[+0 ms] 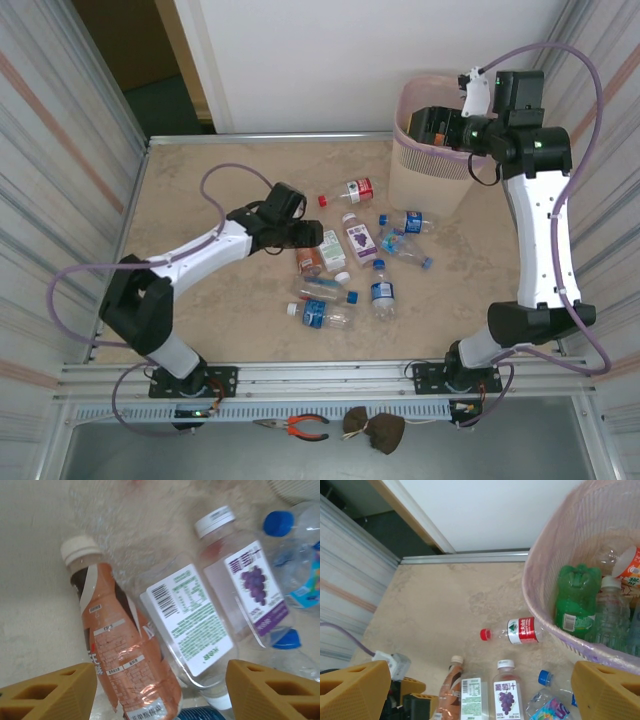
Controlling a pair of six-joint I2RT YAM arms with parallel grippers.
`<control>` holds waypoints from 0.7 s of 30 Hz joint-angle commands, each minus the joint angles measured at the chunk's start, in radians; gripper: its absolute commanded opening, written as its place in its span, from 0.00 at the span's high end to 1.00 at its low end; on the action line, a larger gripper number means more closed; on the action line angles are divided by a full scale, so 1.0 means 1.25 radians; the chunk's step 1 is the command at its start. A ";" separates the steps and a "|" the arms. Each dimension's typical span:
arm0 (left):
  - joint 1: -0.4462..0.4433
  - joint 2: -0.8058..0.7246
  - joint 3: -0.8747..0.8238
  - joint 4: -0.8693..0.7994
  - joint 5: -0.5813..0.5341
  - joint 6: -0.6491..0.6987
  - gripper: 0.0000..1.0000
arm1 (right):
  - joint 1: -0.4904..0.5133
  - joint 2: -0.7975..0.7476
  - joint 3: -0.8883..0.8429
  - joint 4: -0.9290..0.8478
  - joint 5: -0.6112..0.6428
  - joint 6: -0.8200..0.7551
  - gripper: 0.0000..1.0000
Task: Put the plastic bottles in the bin
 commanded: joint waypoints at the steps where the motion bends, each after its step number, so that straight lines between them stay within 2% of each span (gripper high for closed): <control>1: -0.003 0.032 -0.008 -0.048 0.007 -0.064 0.30 | 0.004 -0.031 -0.014 0.029 0.004 -0.017 0.08; 10: -0.009 0.099 -0.015 -0.068 0.051 -0.097 0.26 | 0.008 -0.036 -0.024 0.035 0.003 -0.015 0.08; 21: -0.009 0.138 -0.031 -0.065 0.043 -0.094 0.26 | 0.015 -0.036 -0.030 0.040 0.003 -0.014 0.08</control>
